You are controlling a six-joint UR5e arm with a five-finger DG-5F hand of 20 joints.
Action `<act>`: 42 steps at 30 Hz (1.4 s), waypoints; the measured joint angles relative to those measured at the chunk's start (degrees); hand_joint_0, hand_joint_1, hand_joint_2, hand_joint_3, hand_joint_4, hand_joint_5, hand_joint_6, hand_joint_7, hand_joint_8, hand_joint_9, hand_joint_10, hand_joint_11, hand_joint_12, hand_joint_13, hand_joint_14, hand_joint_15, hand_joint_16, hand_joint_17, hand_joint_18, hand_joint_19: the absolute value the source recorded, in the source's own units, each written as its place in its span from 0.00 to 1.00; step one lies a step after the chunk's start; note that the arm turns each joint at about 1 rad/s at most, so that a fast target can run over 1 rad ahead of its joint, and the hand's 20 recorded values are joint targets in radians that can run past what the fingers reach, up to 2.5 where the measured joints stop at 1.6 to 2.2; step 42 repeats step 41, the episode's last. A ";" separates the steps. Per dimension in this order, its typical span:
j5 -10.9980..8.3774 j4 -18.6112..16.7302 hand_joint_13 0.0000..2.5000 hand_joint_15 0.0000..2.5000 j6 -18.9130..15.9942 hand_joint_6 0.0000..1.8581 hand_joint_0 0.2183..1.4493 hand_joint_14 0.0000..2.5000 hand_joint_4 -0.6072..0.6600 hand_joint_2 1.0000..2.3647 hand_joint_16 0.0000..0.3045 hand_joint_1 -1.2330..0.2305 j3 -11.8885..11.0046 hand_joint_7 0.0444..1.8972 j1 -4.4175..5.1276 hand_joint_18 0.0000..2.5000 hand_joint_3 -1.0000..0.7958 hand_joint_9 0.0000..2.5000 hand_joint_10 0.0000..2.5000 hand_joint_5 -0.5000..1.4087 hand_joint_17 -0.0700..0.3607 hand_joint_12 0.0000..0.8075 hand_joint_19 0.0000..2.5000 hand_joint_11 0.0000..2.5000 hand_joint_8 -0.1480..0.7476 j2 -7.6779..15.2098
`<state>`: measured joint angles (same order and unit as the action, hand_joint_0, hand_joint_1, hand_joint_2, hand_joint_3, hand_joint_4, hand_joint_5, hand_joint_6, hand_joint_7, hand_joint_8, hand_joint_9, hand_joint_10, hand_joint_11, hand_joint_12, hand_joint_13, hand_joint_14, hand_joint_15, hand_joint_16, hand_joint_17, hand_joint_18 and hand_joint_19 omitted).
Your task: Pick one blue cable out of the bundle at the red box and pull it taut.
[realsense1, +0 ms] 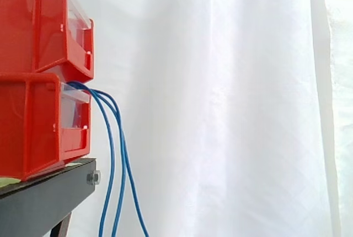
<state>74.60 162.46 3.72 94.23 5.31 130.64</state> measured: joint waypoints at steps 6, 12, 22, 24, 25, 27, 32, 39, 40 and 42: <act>-0.19 -2.07 0.18 0.07 0.11 0.50 0.37 0.00 0.55 0.01 0.18 0.28 0.01 0.61 0.00 0.16 0.48 0.41 0.00 0.19 0.45 0.54 0.10 0.45 0.65 -0.03; -0.24 -4.86 0.18 0.07 0.15 0.50 0.37 0.00 0.55 0.01 0.18 0.28 0.01 0.61 -0.03 0.16 0.48 0.41 0.00 0.19 0.45 0.54 0.10 0.45 0.64 -0.03; -0.25 -9.41 0.18 0.07 0.15 0.50 0.37 0.00 0.55 0.01 0.18 0.28 0.00 0.61 -0.03 0.16 0.48 0.41 0.00 0.19 0.45 0.54 0.10 0.45 0.65 -0.03; -0.25 -9.79 0.18 0.07 0.15 0.50 0.37 0.00 0.55 0.01 0.18 0.28 0.00 0.61 -0.03 0.16 0.48 0.41 0.00 0.19 0.45 0.54 0.09 0.45 0.64 -0.03; -0.25 -9.87 0.18 0.07 0.15 0.50 0.37 0.00 0.55 0.01 0.18 0.28 0.00 0.61 -0.03 0.16 0.48 0.41 0.00 0.19 0.45 0.54 0.10 0.45 0.64 -0.03; -0.25 -9.98 0.18 0.07 0.15 0.50 0.37 0.00 0.55 0.01 0.18 0.28 0.00 0.61 -0.02 0.16 0.48 0.41 0.00 0.19 0.45 0.54 0.09 0.45 0.64 -0.03; -0.25 -10.04 0.18 0.07 0.15 0.50 0.37 0.00 0.55 0.01 0.18 0.28 0.00 0.61 -0.02 0.17 0.48 0.41 0.00 0.19 0.45 0.54 0.09 0.44 0.64 -0.03; -0.25 -10.05 0.18 0.07 0.15 0.50 0.37 0.00 0.55 0.01 0.18 0.28 0.00 0.61 -0.04 0.16 0.48 0.41 0.00 0.19 0.45 0.53 0.10 0.44 0.64 -0.03; -0.25 -10.05 0.18 0.07 0.15 0.50 0.37 0.00 0.55 0.01 0.18 0.28 0.00 0.60 -0.04 0.16 0.48 0.41 0.00 0.19 0.45 0.53 0.10 0.44 0.64 -0.03; -0.25 -10.05 0.18 0.07 0.15 0.50 0.37 0.00 0.55 0.01 0.18 0.28 0.00 0.60 -0.04 0.16 0.48 0.41 0.00 0.19 0.45 0.53 0.10 0.44 0.64 -0.03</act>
